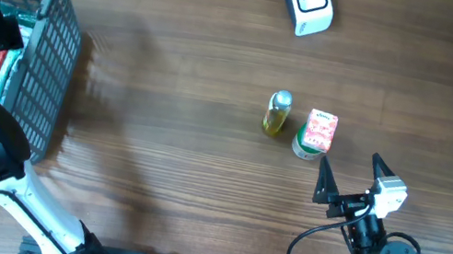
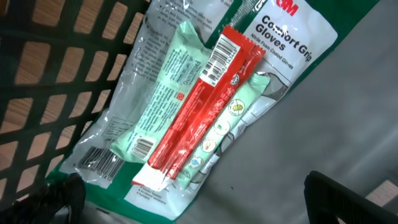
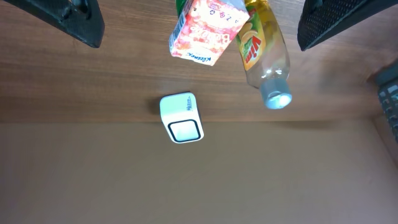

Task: Scan the item barcode
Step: 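Reach the left gripper into the basket and grasp the gloves pack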

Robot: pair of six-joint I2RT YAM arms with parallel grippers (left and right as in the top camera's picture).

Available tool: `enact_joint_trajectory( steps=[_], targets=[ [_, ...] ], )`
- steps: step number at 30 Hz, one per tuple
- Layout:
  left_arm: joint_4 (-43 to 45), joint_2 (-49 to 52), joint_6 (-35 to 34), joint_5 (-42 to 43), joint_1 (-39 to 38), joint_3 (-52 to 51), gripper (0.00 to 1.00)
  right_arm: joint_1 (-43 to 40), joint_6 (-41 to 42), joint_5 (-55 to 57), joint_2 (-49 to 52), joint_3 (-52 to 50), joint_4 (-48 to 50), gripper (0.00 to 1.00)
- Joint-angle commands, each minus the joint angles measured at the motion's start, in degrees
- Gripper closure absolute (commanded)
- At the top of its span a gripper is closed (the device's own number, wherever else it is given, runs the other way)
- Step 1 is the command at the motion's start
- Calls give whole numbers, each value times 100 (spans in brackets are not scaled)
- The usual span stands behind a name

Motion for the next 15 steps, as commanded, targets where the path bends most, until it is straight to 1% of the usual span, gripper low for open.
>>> enact_joint_trajectory(
  steps=[1, 12, 15],
  targets=[
    [170, 57, 101, 66, 116, -122, 1, -28, -68, -46, -15, -4, 13, 0],
    [269, 208, 109, 72, 297, -219, 0, -28, -68, -46, -15, -4, 13, 0],
    [295, 334, 275, 136, 297, -372, 0, -28, -68, -48, -15, -4, 13, 0]
  ],
)
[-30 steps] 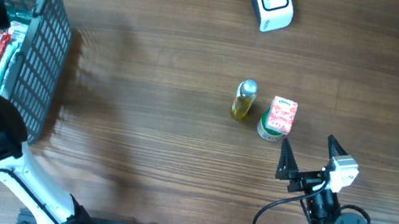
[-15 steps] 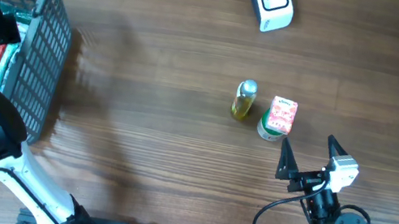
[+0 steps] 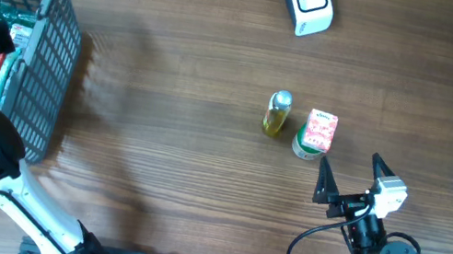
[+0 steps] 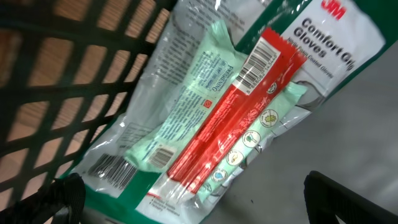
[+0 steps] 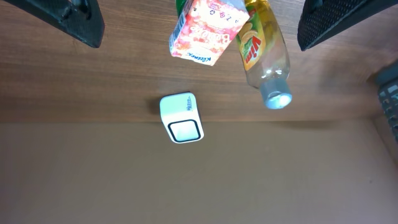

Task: Scan the item barcode
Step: 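Reach the left gripper into the basket and grasp the gloves pack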

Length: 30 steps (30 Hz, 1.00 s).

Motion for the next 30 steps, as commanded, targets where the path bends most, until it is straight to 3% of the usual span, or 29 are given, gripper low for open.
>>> enact_joint_trajectory(
  steps=[1, 7, 30],
  targets=[
    [87, 249, 264, 136, 20, -282, 0, -28, -70, -46, -15, -7, 13, 0],
    [372, 256, 1058, 625, 33, -476, 0, -28, -70, -48, -15, -7, 13, 0],
    [1019, 267, 1366, 946, 295, -1021, 0, -28, -70, -46, -15, -7, 13, 1]
  ],
)
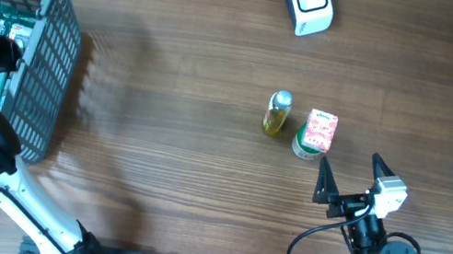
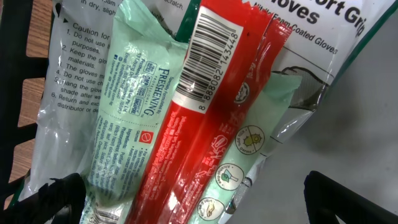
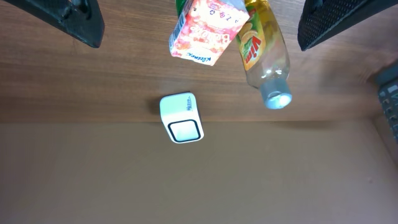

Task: Scan the item barcode
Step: 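Reach the left gripper into the basket and grasp the gloves pack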

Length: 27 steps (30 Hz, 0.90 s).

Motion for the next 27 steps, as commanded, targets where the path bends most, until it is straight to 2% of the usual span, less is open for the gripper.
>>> enact_joint_trajectory(
  steps=[1, 11, 15, 18, 19, 21, 23, 24, 27],
  targets=[
    [44, 55, 262, 153, 118, -153, 0, -28, -68, -46, -15, -7, 13, 1],
    [800, 55, 503, 153, 125, -756, 0, -28, -68, -46, -15, -7, 13, 0],
    [931, 55, 498, 208, 122, -859, 32, -28, -70, -46, -15, -7, 13, 0],
    [940, 55, 496, 354, 122, -859, 49, -28, -68, -46, -15, -7, 13, 0],
    [940, 55, 496, 385, 122, -859, 62, -28, -72, -46, -15, -7, 13, 0],
    [938, 55, 476, 393, 122, -859, 76, -28, -70, -46, -15, -7, 13, 0],
    [918, 55, 476, 393, 122, -859, 85, -28, -70, -46, -15, -7, 13, 0],
    [909, 55, 476, 393, 122, -859, 94, -28, -70, -46, -15, -7, 13, 0],
    [901, -15, 352, 393, 105, -850, 96, -28, -70, -46, -15, -7, 13, 0]
  ],
)
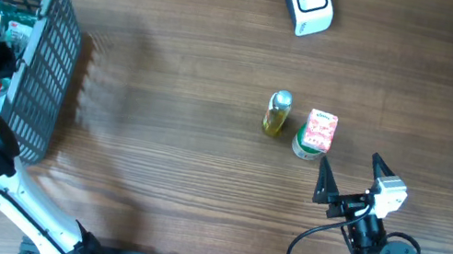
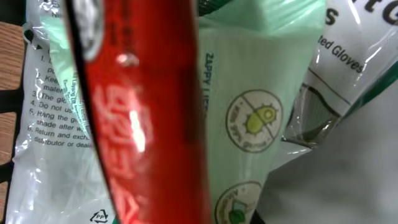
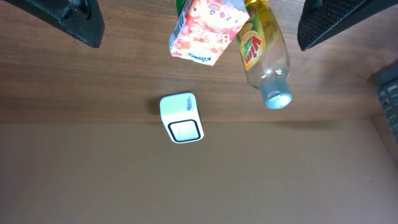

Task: Scan the item barcode
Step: 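Reach the left gripper into the basket and grasp the gloves pack, then lift the gloves pack out and lay it on the table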

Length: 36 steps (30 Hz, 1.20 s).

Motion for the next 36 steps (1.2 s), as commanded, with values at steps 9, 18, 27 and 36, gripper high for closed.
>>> enact_joint_trajectory(
  steps=[9, 18, 27, 36],
  targets=[
    [15, -1593, -916, 481, -127, 203, 96, -28, -68, -46, -15, -7, 13, 0],
    [1058, -4258, -2022, 1290, -131, 205, 96, -28, -70, -46, -15, -7, 13, 0],
    [802, -6046, -3307, 2142, -1644, 205, 96, -28, -68, -46, -15, -7, 13, 0],
    [-1078, -5224, -3733, 1023, -4094, 192, 96, -28, -68, -46, -15, -7, 13, 0]
  ],
)
